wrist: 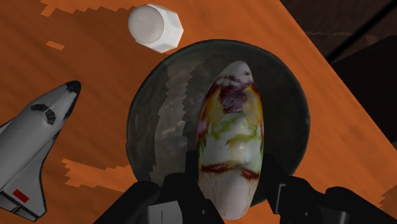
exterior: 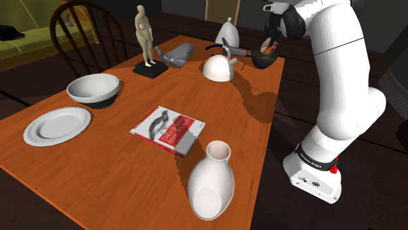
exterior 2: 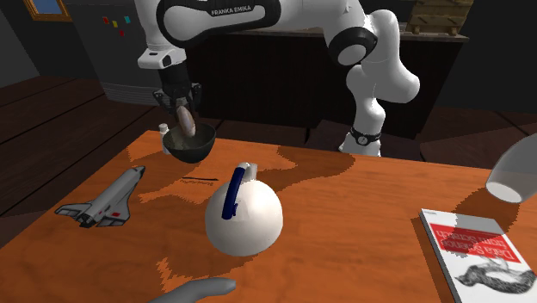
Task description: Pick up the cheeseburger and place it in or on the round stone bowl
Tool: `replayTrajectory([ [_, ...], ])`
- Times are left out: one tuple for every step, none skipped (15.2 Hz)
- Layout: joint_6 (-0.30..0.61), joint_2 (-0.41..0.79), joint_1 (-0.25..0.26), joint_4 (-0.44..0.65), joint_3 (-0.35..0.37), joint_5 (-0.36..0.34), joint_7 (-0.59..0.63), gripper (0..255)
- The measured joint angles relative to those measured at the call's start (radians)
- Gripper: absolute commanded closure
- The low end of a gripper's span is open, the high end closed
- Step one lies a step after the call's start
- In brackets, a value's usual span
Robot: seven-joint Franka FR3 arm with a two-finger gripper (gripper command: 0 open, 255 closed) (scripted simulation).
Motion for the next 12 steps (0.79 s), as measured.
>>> replayTrajectory([
  [0.000, 0.000, 0.000, 0.000, 0.000, 0.000, 0.000, 0],
  [0.000, 0.000, 0.000, 0.000, 0.000, 0.000, 0.000, 0],
  [0.000, 0.000, 0.000, 0.000, 0.000, 0.000, 0.000, 0],
  [0.000, 0.000, 0.000, 0.000, 0.000, 0.000, 0.000, 0],
  [0.000, 0.000, 0.000, 0.000, 0.000, 0.000, 0.000, 0],
  [0.000, 0.000, 0.000, 0.000, 0.000, 0.000, 0.000, 0],
  [-0.017, 0.002, -0.009, 0.023, 0.001, 0.000, 0.004, 0],
  [-0.045, 0.007, -0.027, 0.063, 0.004, 0.001, 0.009, 0],
  [-0.081, 0.011, -0.045, 0.110, 0.007, 0.002, 0.017, 0],
  [-0.105, 0.007, -0.050, 0.133, 0.006, -0.001, 0.025, 0],
  [-0.121, 0.008, -0.059, 0.155, 0.007, 0.000, 0.027, 0],
  [-0.126, 0.006, -0.061, 0.158, 0.006, -0.001, 0.027, 0],
])
